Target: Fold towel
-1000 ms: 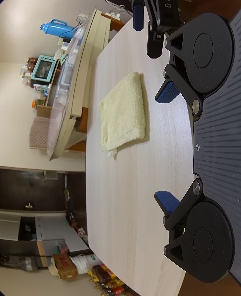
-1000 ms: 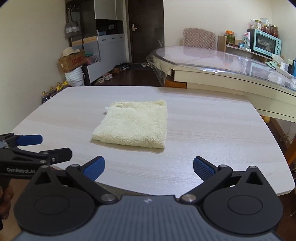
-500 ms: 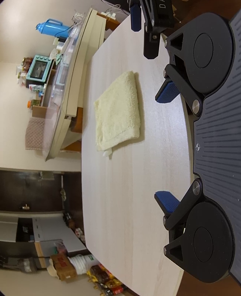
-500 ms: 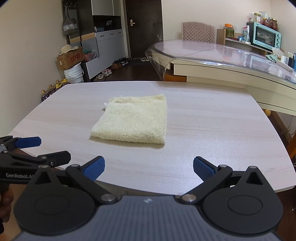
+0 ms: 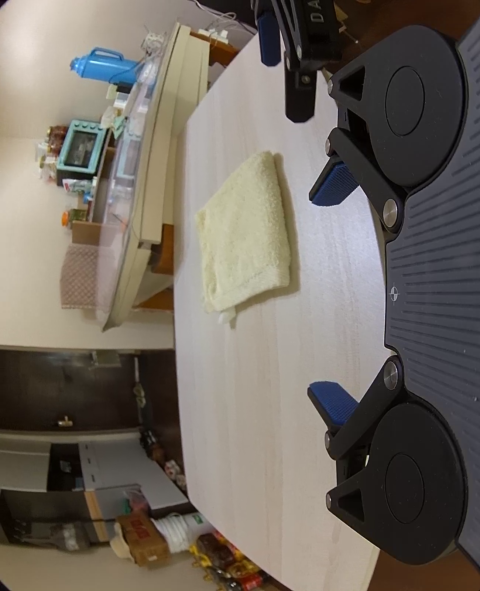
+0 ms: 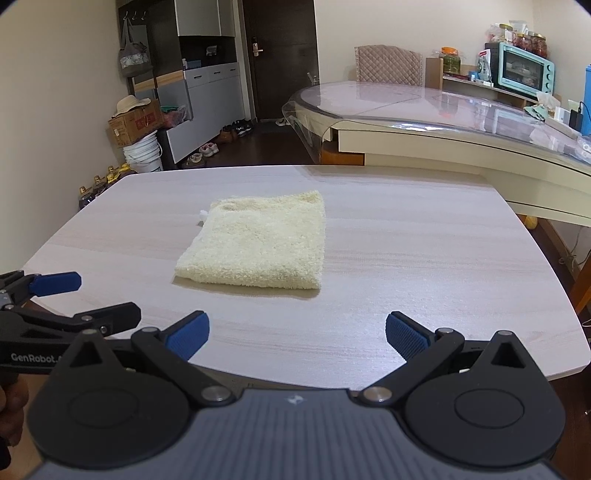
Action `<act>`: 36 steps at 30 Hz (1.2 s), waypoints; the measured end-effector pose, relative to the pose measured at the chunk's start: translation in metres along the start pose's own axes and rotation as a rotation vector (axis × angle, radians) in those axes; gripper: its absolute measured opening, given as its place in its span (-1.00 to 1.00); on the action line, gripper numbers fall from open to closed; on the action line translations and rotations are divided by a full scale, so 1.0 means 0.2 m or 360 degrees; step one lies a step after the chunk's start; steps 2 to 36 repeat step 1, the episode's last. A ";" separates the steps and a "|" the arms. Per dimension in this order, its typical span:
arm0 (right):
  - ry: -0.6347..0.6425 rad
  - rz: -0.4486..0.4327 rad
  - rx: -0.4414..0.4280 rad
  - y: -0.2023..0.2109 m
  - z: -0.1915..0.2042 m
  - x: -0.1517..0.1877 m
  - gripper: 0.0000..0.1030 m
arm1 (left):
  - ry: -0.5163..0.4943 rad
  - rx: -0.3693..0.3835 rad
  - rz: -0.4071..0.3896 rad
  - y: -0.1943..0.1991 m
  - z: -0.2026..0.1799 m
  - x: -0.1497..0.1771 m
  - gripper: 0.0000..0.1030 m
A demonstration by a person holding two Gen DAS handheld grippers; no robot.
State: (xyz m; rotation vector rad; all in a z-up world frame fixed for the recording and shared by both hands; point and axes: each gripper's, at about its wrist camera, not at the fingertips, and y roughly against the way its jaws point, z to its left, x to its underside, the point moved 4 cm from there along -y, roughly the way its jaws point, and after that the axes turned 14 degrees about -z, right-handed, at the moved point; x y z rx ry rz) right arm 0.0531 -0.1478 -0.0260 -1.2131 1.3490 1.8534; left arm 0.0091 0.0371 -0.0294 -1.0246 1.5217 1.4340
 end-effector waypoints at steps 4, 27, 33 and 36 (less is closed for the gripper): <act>-0.0001 0.0001 0.0002 0.00 0.00 0.00 1.00 | 0.0000 0.0008 0.0001 -0.01 0.00 -0.01 1.00; -0.0001 0.0001 0.0002 0.00 0.00 0.00 1.00 | 0.0000 0.0008 0.0001 -0.01 0.00 -0.01 1.00; -0.0001 0.0001 0.0002 0.00 0.00 0.00 1.00 | 0.0000 0.0008 0.0001 -0.01 0.00 -0.01 1.00; -0.0001 0.0001 0.0002 0.00 0.00 0.00 1.00 | 0.0000 0.0008 0.0001 -0.01 0.00 -0.01 1.00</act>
